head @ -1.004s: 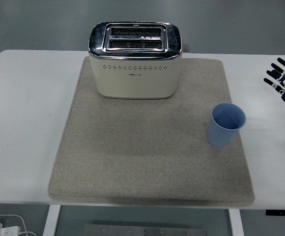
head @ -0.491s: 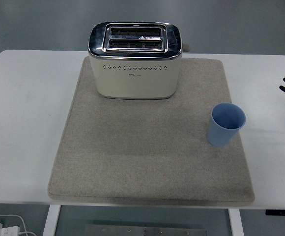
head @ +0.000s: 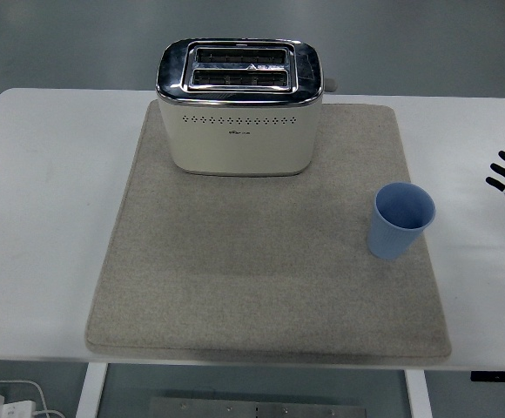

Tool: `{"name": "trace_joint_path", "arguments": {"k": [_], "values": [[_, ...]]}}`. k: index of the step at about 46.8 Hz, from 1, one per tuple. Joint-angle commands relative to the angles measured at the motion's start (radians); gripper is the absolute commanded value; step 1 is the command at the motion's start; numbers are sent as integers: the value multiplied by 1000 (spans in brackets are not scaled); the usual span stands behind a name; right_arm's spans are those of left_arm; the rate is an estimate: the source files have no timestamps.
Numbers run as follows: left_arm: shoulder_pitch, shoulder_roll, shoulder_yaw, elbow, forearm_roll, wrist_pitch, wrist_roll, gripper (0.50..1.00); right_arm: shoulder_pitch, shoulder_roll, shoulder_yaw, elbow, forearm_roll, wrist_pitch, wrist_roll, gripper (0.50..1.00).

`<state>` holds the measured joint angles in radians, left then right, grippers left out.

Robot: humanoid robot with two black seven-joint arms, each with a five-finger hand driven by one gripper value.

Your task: Put the water cup in front of the bread machine

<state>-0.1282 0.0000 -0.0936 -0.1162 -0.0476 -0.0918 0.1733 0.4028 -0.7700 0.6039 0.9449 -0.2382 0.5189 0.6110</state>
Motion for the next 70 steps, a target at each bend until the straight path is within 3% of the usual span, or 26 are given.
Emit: {"name": "trace_joint_path", "arguments": {"k": [1, 29, 52, 70], "values": [[-1, 0, 0, 0, 0, 0, 0, 1000, -10, 1, -1, 0, -32, 0, 0, 930], [1, 0, 2, -8, 0, 0, 2, 1000, -73, 5, -3, 41, -159, -2, 0, 928], [1, 0, 2, -16, 0, 0, 2, 1000, -84, 12, -3, 141, -220, -226, 0, 928], [-1, 0, 2, -22, 0, 0, 2, 1000, -125, 0, 1, 270, -224, -269, 0, 928]]}}
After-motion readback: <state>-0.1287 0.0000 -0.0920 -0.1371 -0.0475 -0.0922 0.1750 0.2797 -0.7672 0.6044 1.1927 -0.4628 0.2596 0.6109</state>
